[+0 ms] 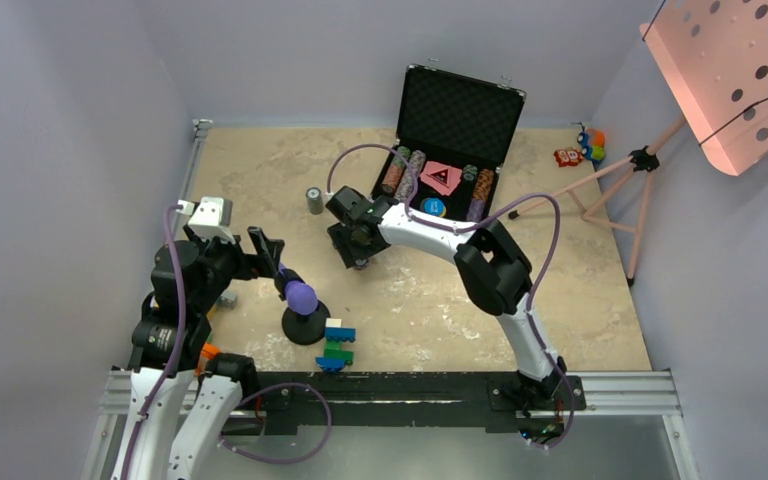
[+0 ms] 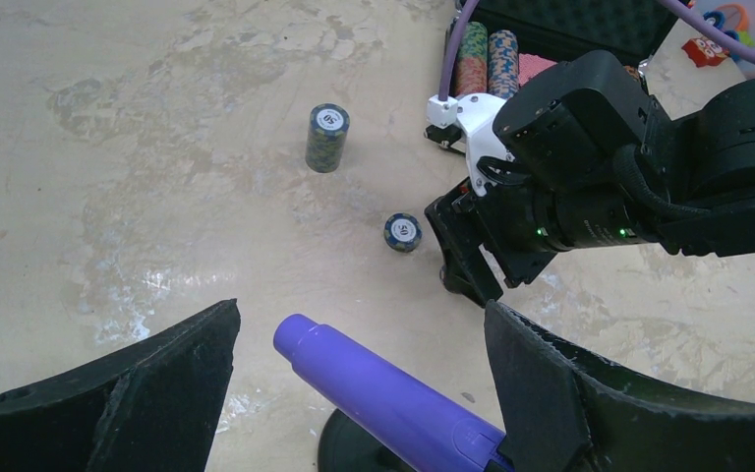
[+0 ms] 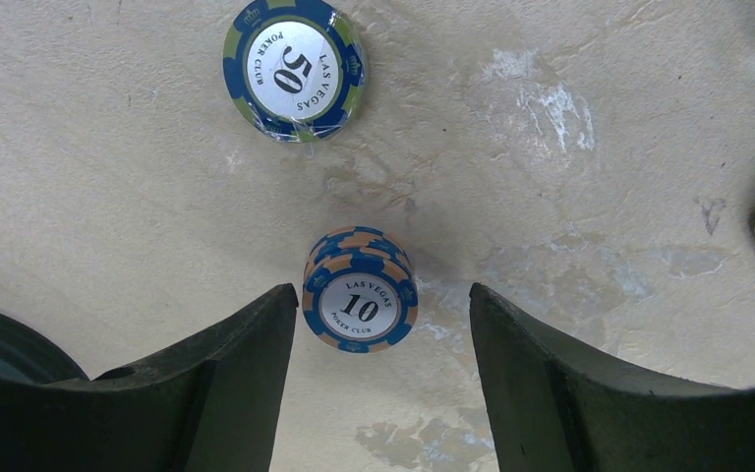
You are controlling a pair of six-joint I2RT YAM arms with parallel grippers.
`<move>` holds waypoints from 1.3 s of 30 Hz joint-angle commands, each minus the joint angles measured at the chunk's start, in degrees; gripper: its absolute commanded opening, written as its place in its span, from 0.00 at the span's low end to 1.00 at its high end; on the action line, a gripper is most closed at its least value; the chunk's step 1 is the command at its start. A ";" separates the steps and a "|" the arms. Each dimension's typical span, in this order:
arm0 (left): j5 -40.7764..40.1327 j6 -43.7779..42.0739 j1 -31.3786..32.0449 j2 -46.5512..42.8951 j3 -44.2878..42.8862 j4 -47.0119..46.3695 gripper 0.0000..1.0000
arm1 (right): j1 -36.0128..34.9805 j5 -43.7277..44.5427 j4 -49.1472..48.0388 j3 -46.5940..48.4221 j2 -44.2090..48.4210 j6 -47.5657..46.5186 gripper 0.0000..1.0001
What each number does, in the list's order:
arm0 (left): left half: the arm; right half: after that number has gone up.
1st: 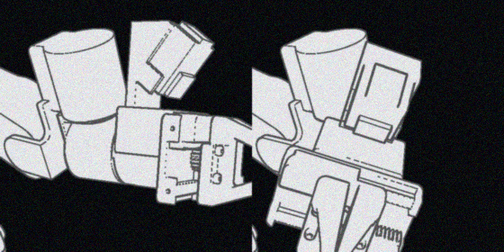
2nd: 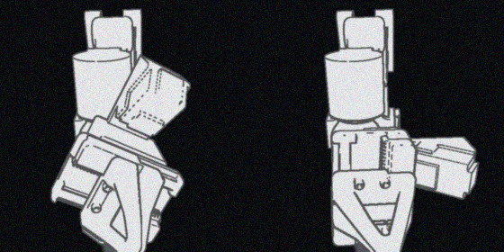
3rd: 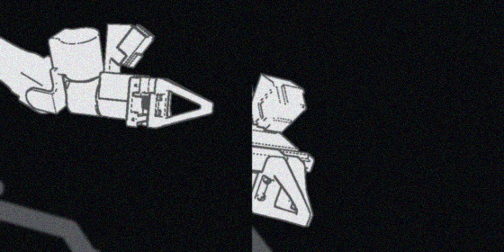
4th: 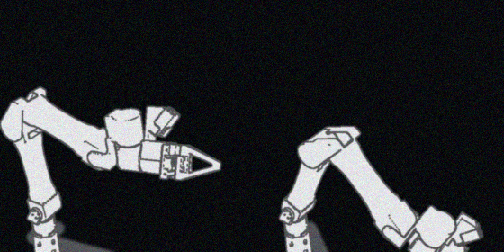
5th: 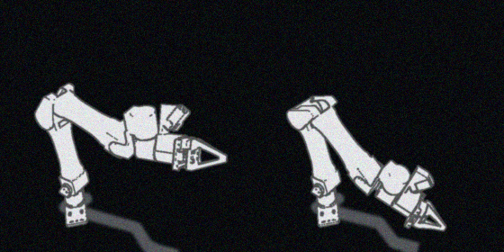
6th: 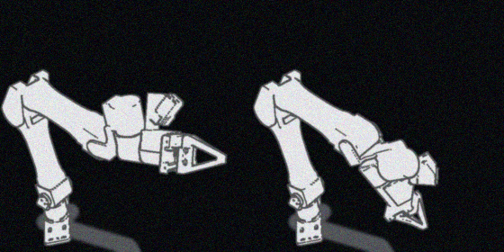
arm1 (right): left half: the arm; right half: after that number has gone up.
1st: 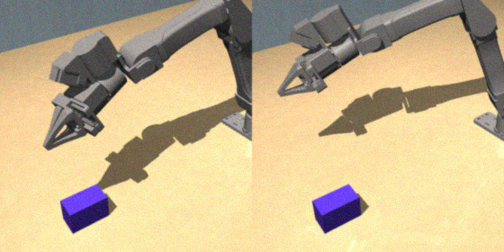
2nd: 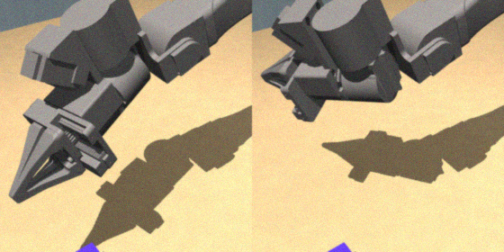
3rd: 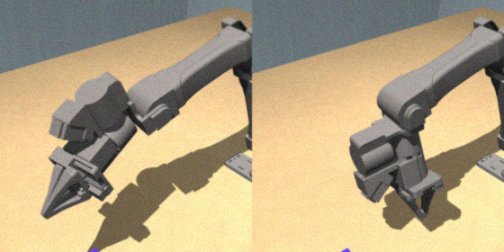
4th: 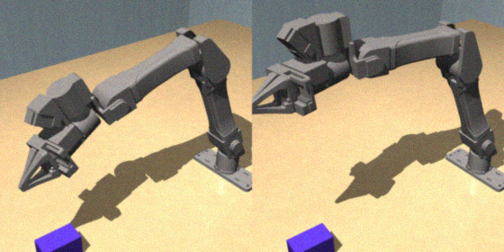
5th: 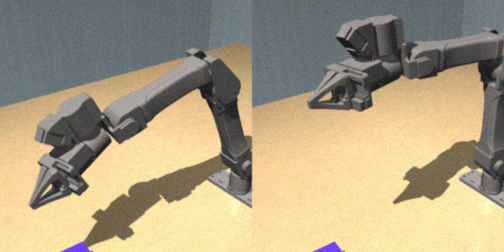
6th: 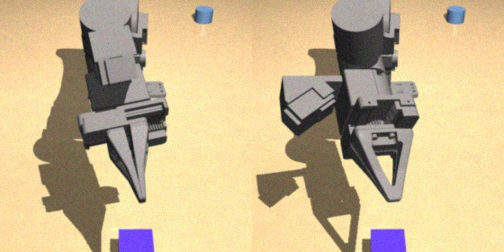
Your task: Pack up texas hold em set
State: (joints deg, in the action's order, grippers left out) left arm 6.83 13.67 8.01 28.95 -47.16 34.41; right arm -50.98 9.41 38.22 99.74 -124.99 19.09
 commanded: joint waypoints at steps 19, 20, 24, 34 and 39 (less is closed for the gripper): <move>0.66 -0.93 0.34 -0.39 -0.02 -1.37 0.98 | -1.67 2.65 2.89 2.75 -3.46 2.70 0.48; 0.67 -0.93 0.34 -0.39 0.04 -1.37 0.98 | -1.67 2.49 2.73 2.28 -3.35 3.06 0.46; 0.61 -0.93 0.34 -0.39 0.04 -1.34 0.98 | -1.67 1.45 2.01 0.92 -3.36 4.17 0.36; -0.70 -1.31 0.29 0.34 -0.68 -2.14 0.98 | -1.45 0.90 2.36 4.30 0.25 1.64 0.00; -2.23 -1.63 0.31 2.40 -5.26 -1.27 0.98 | -0.76 0.26 4.22 7.77 2.68 0.07 0.00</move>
State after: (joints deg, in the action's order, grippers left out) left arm 6.13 13.63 8.01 29.50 -47.46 34.50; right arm -52.34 9.61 40.69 102.91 -127.85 20.95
